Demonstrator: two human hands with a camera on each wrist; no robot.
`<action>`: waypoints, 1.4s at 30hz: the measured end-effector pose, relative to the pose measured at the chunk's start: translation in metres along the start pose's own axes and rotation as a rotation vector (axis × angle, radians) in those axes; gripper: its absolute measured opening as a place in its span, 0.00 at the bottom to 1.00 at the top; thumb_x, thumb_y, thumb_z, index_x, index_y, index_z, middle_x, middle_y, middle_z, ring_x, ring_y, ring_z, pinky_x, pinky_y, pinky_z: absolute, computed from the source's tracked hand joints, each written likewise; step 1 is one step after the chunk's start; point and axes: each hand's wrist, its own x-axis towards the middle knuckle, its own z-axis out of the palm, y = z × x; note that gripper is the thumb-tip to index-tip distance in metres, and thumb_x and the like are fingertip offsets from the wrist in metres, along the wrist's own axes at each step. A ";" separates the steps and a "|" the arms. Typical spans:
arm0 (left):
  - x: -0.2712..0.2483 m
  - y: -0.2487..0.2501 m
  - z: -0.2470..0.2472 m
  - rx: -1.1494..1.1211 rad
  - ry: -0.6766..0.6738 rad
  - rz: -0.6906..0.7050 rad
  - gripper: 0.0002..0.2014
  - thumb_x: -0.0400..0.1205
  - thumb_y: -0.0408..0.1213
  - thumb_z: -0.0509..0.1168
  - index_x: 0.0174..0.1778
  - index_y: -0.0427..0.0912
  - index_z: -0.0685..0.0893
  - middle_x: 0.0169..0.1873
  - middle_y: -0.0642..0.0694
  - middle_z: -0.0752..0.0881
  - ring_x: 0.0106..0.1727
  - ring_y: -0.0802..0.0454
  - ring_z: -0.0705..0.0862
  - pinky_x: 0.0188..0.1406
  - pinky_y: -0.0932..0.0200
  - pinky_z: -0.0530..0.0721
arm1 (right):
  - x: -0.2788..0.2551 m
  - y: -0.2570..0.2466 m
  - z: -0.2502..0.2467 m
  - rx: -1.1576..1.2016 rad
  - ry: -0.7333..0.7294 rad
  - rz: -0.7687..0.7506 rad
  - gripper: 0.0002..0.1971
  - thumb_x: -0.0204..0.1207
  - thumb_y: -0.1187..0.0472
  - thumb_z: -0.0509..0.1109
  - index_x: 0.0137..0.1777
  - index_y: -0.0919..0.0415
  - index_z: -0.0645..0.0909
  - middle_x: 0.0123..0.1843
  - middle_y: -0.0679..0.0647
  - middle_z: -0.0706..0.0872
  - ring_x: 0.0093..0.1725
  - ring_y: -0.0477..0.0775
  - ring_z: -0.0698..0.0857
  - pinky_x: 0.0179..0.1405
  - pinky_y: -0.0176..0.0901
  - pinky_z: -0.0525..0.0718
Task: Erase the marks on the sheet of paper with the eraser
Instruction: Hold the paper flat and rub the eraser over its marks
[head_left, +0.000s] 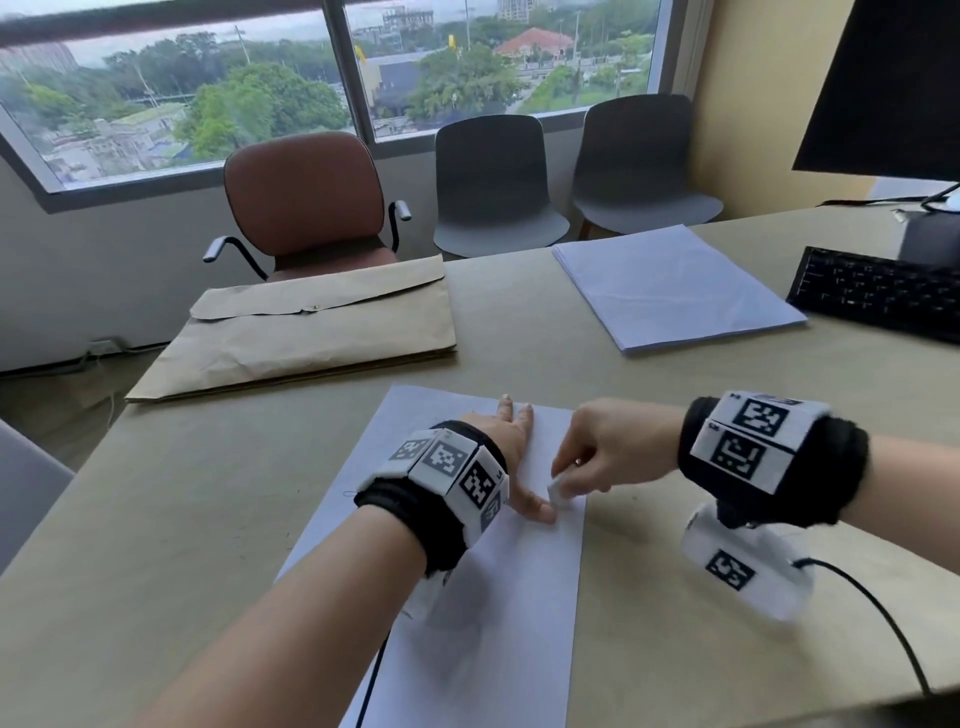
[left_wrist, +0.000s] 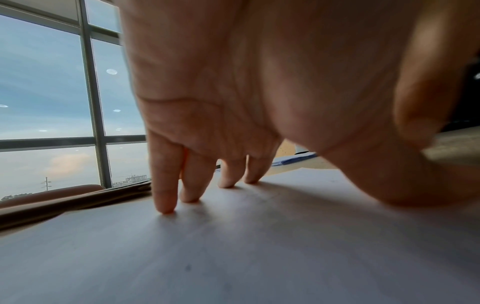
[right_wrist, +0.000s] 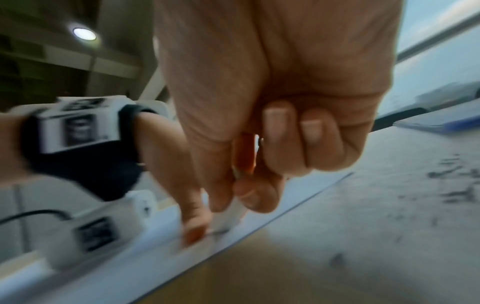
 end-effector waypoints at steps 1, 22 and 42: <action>0.000 0.000 0.000 -0.002 -0.003 0.001 0.60 0.69 0.66 0.68 0.82 0.46 0.34 0.83 0.45 0.37 0.83 0.39 0.55 0.79 0.44 0.62 | 0.004 0.001 -0.003 -0.020 0.053 0.022 0.08 0.74 0.54 0.69 0.40 0.53 0.88 0.22 0.45 0.77 0.20 0.40 0.75 0.21 0.24 0.69; 0.002 0.011 0.002 -0.026 0.017 -0.065 0.59 0.70 0.70 0.64 0.83 0.44 0.35 0.84 0.43 0.39 0.82 0.33 0.53 0.79 0.41 0.61 | -0.003 0.009 0.003 0.112 0.053 0.011 0.06 0.75 0.51 0.70 0.40 0.48 0.87 0.22 0.45 0.77 0.22 0.39 0.74 0.30 0.31 0.72; -0.003 0.014 0.001 -0.024 -0.014 -0.063 0.62 0.69 0.70 0.65 0.82 0.43 0.32 0.83 0.43 0.36 0.83 0.31 0.47 0.80 0.38 0.57 | -0.001 0.010 0.001 0.041 0.159 0.049 0.12 0.75 0.53 0.69 0.46 0.61 0.89 0.22 0.45 0.76 0.20 0.41 0.73 0.22 0.27 0.67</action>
